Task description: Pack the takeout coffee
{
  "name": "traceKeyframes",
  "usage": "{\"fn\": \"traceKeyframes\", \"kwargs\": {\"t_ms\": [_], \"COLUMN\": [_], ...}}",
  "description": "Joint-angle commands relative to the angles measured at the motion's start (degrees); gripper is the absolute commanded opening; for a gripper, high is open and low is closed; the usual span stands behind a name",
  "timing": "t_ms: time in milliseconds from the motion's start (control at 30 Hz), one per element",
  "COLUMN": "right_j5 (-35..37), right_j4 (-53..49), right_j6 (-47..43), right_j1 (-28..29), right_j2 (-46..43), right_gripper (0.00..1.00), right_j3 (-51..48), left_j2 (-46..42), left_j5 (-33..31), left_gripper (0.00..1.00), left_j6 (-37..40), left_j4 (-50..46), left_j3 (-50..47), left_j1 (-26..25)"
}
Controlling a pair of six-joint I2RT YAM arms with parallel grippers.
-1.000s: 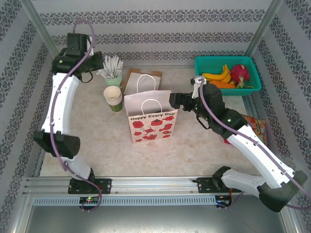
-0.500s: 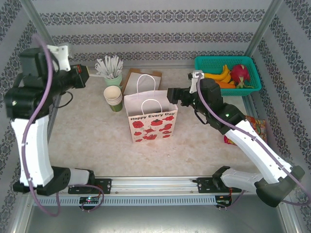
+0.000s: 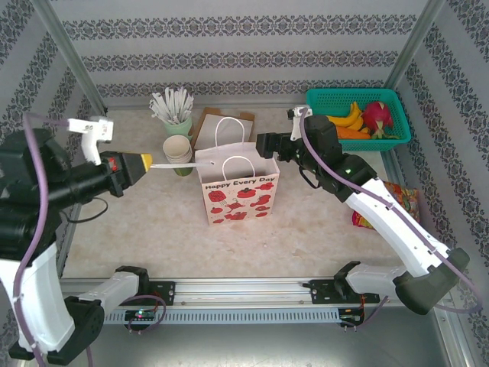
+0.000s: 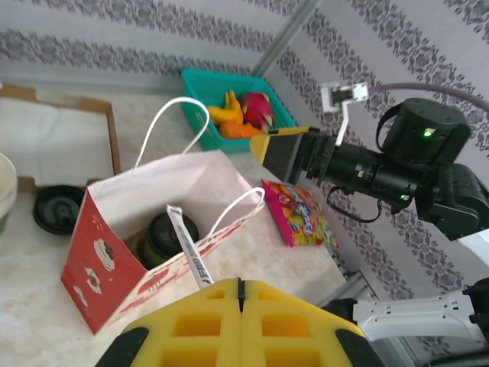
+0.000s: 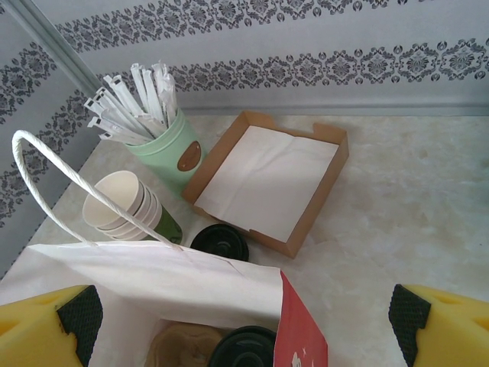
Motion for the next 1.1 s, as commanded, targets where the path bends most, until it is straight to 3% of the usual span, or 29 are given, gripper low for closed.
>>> {"fn": "traceKeyframes", "kwargs": {"t_ms": [0, 167, 300, 400, 567, 667, 767, 1067], "right_j5": [-0.3, 1.01, 1.58, 1.59, 3.89, 4.7, 4.88, 7.36], "right_j4": [-0.44, -0.54, -1.15, -1.85, -3.38, -4.95, -5.79, -5.15], "right_j6": [0.37, 0.51, 0.32, -0.08, 0.42, 0.8, 0.95, 2.52], "right_j1": [0.17, 0.36, 0.36, 0.38, 0.38, 0.3, 0.31, 0.26], "right_j2": [-0.66, -2.39, -3.07, -3.06, -2.97, -3.38, -4.15, -7.91], "right_gripper": [0.98, 0.98, 0.98, 0.98, 0.98, 0.98, 0.98, 0.98], "right_j3": [1.45, -0.02, -0.4, -0.31, -0.74, -1.01, -2.03, -7.09], "left_j2": [3.25, 6.17, 8.92, 11.2, 19.14, 24.65, 29.55, 38.94], "left_j5": [2.86, -1.75, -8.72, -17.95, -39.06, -46.54, -48.45, -42.92], "left_gripper": [0.0, 0.0, 0.0, 0.0, 0.0, 0.0, 0.0, 0.02], "left_j6": [-0.74, 0.9, 2.27, 3.52, 5.3, 5.48, 6.14, 8.38], "left_j4": [3.81, 2.18, -0.3, -2.44, -8.99, -11.8, -12.93, -11.17], "left_j3": [-1.66, -2.6, -2.83, -1.63, 3.41, 5.8, 8.68, 12.39], "left_j1": [0.5, 0.35, -2.92, -7.96, -21.25, -24.93, -26.65, -29.56]}}
